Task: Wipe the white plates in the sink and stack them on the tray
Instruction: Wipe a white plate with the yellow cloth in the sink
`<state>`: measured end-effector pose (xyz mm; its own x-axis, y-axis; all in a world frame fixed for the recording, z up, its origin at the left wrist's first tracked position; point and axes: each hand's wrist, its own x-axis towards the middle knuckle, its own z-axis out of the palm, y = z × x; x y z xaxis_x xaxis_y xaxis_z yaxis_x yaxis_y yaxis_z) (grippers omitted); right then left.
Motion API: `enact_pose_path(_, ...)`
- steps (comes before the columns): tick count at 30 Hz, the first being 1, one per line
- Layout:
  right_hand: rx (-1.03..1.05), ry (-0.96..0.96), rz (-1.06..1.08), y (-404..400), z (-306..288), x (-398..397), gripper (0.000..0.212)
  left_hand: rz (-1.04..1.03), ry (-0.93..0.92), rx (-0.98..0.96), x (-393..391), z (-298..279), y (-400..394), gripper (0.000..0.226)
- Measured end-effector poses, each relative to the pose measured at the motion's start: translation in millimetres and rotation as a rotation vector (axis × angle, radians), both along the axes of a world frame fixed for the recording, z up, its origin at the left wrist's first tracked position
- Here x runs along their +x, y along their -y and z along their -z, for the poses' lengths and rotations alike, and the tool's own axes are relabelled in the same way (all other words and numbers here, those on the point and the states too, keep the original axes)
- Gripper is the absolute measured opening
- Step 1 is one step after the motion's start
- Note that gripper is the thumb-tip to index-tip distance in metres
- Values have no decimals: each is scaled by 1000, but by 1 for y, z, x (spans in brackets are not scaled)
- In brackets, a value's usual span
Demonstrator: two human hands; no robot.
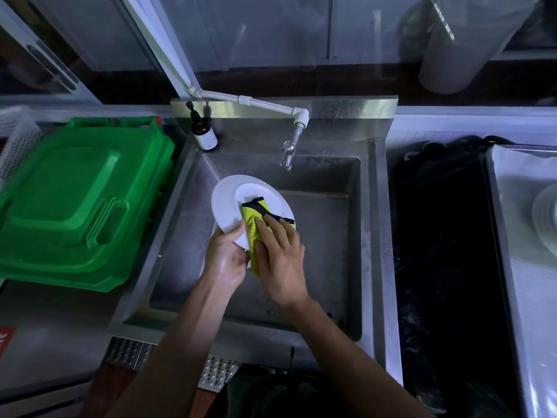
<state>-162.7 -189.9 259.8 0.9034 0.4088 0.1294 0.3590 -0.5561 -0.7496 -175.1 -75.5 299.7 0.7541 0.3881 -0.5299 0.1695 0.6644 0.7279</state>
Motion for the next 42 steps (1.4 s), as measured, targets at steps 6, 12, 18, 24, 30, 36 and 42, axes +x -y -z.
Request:
enact_pose_path(6,115,-78,47,13,11,8,45,-26,47,-54,-7,13,-9,33)
enact_pose_path(12,147,-135,84,16,23,27,42,32,58,-79,-12,25,-24,34)
enact_pose_path(18,100,-205,129,18,21,60,45,145,64,-91,-12,34,-39,44)
enact_pose_path(24,11,-181,170,23,8,85,49,370,24,48,0,32,-48,51)
enact_pose_path(30,-59,-141,210,24,-5,96,50,601,-52,133,17,29,-49,39)
enact_pose_path(36,-182,-12,222,10,-16,87,46,715,-43,145,34,32,-50,35)
enact_pose_path(42,-112,112,309,-6,-22,65,49,757,-68,252,50,32,-47,41)
